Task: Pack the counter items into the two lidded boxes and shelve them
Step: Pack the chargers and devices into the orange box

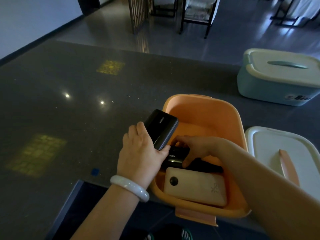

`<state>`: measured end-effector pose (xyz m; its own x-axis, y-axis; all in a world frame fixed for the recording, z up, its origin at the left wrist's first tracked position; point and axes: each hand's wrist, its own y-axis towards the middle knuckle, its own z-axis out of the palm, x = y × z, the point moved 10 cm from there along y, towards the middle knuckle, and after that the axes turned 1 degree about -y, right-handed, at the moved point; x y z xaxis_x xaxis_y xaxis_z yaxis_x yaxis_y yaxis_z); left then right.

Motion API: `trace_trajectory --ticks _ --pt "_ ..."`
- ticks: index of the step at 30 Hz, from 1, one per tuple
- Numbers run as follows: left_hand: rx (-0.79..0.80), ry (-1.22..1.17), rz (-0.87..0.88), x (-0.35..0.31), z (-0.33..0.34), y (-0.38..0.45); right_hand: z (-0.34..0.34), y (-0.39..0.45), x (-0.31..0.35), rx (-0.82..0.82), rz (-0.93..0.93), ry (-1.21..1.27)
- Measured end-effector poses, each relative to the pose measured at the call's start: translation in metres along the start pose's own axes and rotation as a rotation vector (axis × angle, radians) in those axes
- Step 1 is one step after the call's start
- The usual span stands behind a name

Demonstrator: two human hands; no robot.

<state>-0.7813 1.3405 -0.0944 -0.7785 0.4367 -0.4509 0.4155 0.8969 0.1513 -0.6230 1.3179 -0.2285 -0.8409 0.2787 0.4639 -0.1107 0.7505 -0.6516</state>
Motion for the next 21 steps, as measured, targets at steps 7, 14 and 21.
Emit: trace_trajectory --ticks 7,14,21 --pt "0.016 -0.009 -0.005 0.0 0.001 0.0 0.003 0.001 -0.003 0.002 -0.002 0.018" --pt "0.016 -0.025 0.009 0.0 -0.002 0.0 -0.003 -0.007 0.005 -0.042 0.002 0.061" --pt "-0.04 -0.126 0.001 -0.013 -0.009 0.009 -0.04 -0.064 0.049 -0.214 -0.312 0.913"
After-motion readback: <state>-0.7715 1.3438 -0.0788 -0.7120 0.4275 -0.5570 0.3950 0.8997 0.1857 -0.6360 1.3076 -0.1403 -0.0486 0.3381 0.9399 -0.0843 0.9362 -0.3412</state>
